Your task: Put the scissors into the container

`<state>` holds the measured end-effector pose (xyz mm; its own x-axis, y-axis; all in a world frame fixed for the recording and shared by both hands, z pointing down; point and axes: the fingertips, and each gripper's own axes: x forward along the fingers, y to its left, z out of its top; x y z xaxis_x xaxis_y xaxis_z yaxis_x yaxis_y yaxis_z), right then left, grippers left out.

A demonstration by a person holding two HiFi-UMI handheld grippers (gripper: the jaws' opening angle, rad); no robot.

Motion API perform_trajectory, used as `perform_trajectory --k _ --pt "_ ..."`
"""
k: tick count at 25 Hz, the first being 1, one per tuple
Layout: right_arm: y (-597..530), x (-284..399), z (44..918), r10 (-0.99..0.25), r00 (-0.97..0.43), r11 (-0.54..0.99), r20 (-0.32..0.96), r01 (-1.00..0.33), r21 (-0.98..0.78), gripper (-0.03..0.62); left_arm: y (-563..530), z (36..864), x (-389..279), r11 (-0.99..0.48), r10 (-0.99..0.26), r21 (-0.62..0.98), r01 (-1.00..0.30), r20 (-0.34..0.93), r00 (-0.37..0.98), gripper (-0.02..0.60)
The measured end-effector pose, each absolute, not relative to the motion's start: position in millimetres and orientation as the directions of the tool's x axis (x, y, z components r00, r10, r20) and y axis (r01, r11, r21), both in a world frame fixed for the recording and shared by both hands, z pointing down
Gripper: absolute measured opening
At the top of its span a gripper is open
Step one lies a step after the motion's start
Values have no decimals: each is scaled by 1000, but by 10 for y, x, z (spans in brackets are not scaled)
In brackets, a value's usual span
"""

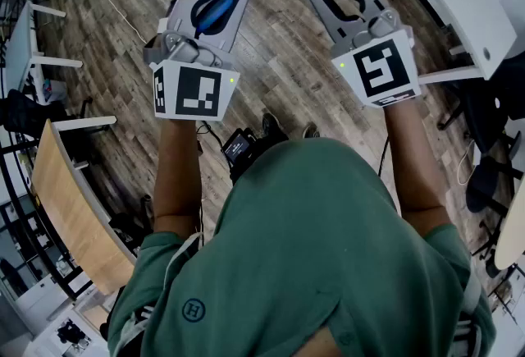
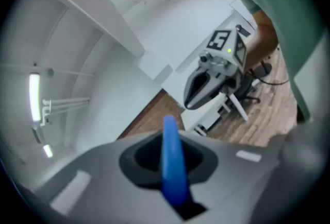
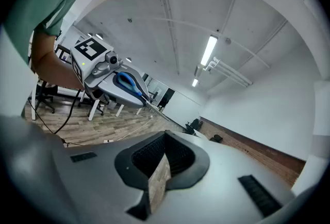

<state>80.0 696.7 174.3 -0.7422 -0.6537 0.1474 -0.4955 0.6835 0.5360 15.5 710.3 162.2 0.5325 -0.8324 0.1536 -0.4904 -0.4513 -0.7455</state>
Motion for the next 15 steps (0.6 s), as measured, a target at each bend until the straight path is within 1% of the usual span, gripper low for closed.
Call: perform_trajectory --k 8,15 --pt "6930 756 1792 -659 -733 683 166 -491 541 6 7053 1667 104 -455 -832 -741 -494 154 534 34" --pt "6920 678 1783 -642 -754 699 141 -499 513 8 7022 1682 48 -457 -830 -738 -496 154 536 34"
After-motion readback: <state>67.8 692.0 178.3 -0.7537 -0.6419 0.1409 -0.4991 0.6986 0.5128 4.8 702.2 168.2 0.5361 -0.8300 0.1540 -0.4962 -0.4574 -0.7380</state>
